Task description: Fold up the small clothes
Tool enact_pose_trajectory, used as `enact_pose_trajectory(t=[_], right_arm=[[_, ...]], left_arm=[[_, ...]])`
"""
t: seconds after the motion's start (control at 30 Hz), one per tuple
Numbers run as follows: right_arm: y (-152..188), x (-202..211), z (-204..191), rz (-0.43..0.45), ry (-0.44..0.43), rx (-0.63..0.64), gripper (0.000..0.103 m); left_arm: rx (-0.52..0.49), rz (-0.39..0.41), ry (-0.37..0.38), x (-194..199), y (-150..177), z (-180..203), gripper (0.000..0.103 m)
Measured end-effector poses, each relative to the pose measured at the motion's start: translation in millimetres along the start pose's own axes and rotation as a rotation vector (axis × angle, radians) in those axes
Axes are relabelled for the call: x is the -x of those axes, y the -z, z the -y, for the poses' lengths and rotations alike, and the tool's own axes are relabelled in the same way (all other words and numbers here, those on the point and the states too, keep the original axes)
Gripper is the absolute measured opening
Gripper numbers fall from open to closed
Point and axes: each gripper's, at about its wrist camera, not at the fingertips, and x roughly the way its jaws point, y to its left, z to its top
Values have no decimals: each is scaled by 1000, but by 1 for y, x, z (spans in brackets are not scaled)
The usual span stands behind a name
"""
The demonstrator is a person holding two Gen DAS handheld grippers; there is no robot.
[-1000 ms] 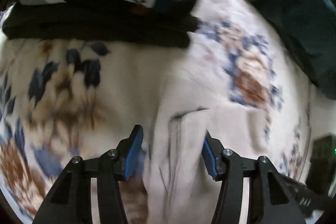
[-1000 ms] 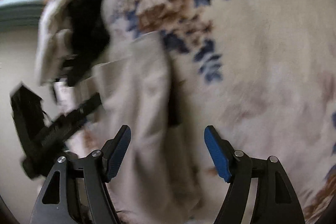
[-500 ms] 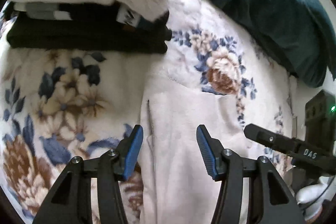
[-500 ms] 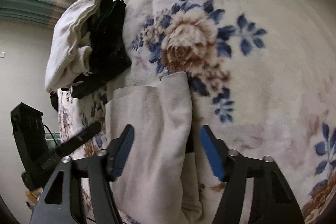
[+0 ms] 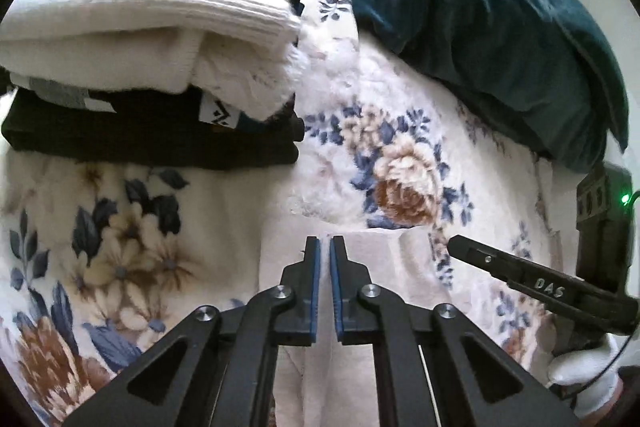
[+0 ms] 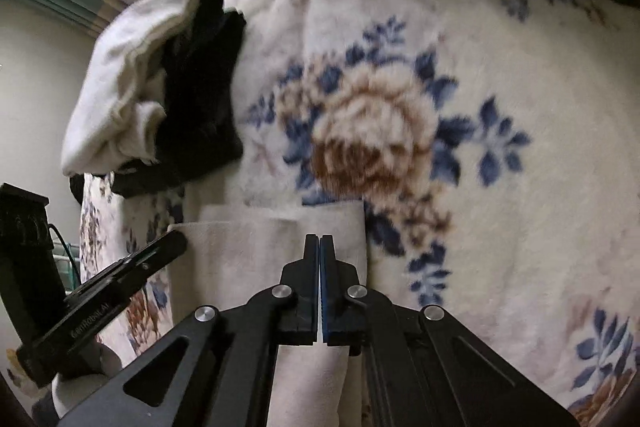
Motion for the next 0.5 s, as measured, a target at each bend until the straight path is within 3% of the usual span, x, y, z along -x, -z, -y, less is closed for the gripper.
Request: enact_pose_trajectory(t=[0.03,0.13,0.2,0.3,0.33,0.4,0.47,0.5], right_arm=[[-2,0,-2,-12,14,19,1],[-6,-11,-1,-94,-22,4,3],[-5,-17,-2,-111,-14,6,12],[-2,-25,-4,-126,-7,18,38],[0,-30,-3,-140,-5,13,38],[2,-36,-2,-145,6,5,38],[5,-35,-1,-114,6,1,32],[6,-33,-1,-98,28,9,11]], left_arm=[[29,-20,24,-1,-2,-5,7],[53,-59,8,-9,-2,-11,37],[50,-74,6,-14,0,-11,39],[34,-110,-17,-29,2,-6,39],[22,-119,-55,-35,3,-4,39],[8,-102,-58,-37,5,-3,36],[-32,-53,-77,-31,7,2,6],[-51,-35,-87,-28,6,4,2]])
